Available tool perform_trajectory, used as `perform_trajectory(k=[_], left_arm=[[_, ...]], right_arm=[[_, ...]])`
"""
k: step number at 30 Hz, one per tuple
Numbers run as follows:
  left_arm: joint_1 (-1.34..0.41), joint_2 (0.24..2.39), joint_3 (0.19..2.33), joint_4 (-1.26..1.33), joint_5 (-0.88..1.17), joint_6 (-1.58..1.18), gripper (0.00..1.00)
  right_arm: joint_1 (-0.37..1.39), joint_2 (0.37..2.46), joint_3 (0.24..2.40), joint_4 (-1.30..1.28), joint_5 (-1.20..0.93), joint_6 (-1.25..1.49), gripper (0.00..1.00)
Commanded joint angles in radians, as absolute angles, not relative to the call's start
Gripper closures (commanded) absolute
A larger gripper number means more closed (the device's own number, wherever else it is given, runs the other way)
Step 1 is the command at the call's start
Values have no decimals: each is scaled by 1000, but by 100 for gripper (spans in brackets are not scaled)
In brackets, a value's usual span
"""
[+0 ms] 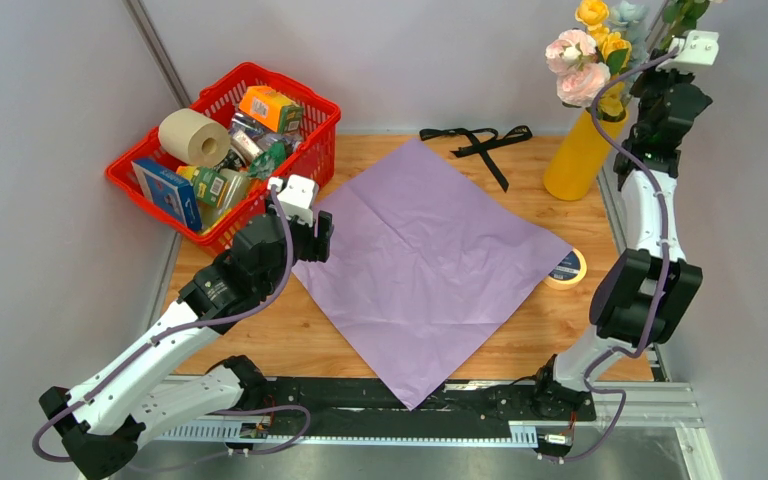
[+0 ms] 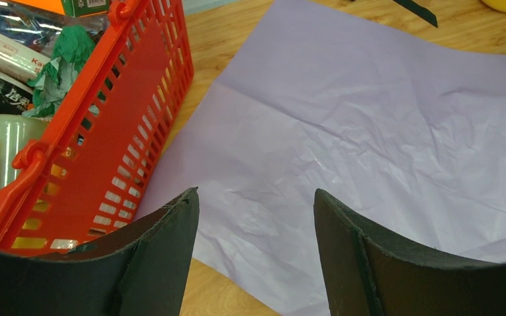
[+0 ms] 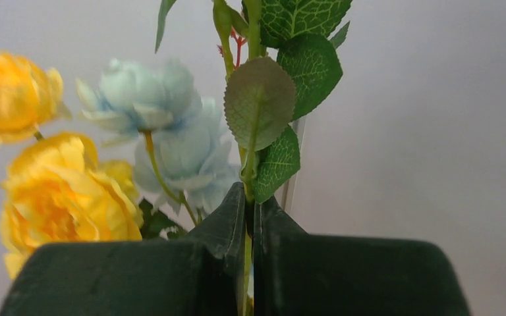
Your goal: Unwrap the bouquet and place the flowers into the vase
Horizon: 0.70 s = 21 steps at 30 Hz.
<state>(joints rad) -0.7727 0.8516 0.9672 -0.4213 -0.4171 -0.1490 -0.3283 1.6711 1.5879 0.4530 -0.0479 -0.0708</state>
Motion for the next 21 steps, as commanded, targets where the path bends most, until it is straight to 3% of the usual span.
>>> perform_trajectory(k=[1,14,16,21], left_arm=[[-776,836,963,-379,-416,-130,28],[-776,835,962,-380,-416,-130,28],[-776,833,963,-380,-417,-130,28],[-776,830,962,-380,-417,-132,28]], right_arm=[[-330,1695,1556,494,-86,-52,100],[-328,1698,1394,515,-106,-6,100],[-330,1695,1376,515,-98,26,96],[-328,1655,1348,509,-74,23,69]])
